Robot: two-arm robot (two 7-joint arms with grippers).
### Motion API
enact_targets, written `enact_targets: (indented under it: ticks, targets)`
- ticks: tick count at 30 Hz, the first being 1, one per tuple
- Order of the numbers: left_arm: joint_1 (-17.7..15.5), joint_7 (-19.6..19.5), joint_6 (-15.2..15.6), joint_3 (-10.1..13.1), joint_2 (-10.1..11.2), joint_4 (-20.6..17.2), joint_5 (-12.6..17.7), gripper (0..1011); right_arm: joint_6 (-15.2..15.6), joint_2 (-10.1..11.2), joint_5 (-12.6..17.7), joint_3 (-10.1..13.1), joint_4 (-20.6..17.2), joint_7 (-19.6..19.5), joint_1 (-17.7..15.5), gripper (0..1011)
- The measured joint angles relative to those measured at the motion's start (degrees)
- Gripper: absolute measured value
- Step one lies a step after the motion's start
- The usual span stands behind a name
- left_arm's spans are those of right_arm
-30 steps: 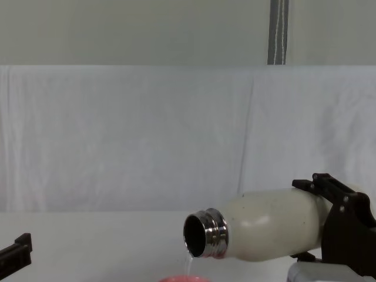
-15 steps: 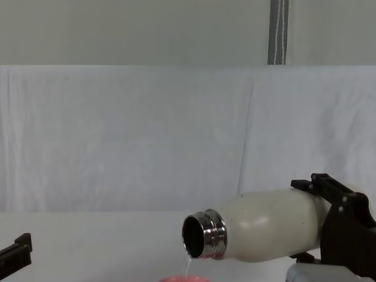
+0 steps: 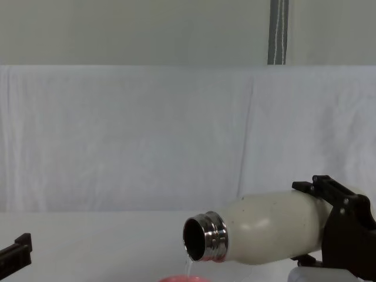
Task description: Grasp the thermos with one hand and pour water into the cup lid.
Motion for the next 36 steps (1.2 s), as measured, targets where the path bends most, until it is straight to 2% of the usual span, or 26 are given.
enact_targets:
  ticks: [8,26,34,36]
  targets:
    - [0.0,0.0,0.0,0.0,0.0,0.0,0.0,1001,-0.04,-0.02,0.06,0.04,0.0,0.08,-0.03,950]
    - [0.0,0.0,0.0,0.0,0.0,0.0,0.0,1001,-0.72,-0.44,2.27,0.82,0.0,0.87,-0.38,950]
    - [0.0,0.0,0.0,0.0,0.0,0.0,0.0,1001,-2.77,-1.47,9.23,3.17,-0.96,3.47,-1.34,950]
    - [0.0,0.0,0.0,0.0,0.0,0.0,0.0,1001,-3.8,-2.03,12.7,4.3,-1.33,4.85,-1.78,950]
